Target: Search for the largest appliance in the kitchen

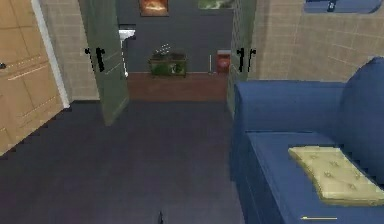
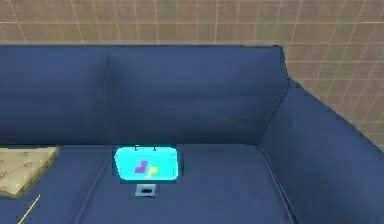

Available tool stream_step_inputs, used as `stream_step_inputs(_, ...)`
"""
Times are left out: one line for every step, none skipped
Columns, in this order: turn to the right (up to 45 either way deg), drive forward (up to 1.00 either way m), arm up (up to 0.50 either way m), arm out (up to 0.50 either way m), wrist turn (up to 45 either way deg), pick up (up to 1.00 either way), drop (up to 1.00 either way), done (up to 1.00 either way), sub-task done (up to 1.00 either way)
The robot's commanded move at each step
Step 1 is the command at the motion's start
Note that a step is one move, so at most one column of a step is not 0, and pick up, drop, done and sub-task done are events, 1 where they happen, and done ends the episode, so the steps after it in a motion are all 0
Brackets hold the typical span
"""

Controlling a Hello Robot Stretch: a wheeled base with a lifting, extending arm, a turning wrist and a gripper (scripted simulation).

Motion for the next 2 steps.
stream_step_inputs(3.0,0.00,0.00,0.00,0.0,0.00,0.00,0.00,0.00)
stream_step_inputs(0.0,1.00,0.00,0.00,0.0,0.00,0.00,0.00,0.00)
